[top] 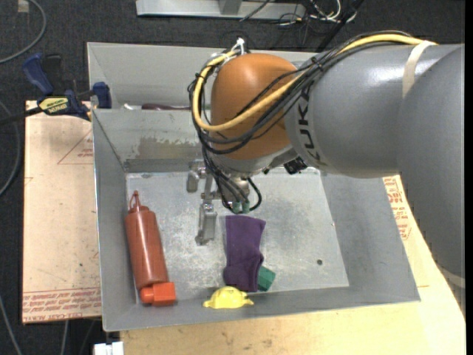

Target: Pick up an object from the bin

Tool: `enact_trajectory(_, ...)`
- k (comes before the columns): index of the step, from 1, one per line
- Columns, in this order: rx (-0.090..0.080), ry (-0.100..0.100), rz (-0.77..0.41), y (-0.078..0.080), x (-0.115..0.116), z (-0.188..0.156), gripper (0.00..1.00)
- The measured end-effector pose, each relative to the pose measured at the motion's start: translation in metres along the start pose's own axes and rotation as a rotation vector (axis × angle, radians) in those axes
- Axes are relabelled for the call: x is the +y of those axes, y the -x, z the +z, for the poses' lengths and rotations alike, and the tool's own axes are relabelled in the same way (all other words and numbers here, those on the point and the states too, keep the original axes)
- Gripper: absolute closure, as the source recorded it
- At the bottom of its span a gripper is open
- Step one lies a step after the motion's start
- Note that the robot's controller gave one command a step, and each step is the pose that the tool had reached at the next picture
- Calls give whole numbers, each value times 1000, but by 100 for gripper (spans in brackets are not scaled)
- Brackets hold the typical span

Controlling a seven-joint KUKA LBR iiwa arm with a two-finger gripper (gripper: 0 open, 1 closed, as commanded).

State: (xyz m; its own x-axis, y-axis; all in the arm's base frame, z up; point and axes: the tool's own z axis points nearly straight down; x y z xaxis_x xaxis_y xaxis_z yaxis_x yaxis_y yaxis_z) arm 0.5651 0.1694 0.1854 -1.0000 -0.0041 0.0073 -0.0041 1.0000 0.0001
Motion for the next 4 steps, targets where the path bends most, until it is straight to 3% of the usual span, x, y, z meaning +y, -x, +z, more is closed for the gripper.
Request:
enact_trajectory(1,-8,1,3,2,-1,-5,0)
enact_trajectory(2,-10,4,-120,6,-19,10,0)
enact_trajectory(3,-13,2,-247,0,-71,61,0)
enact_trajectory(4,0,2,-208,-19,-94,84,0)
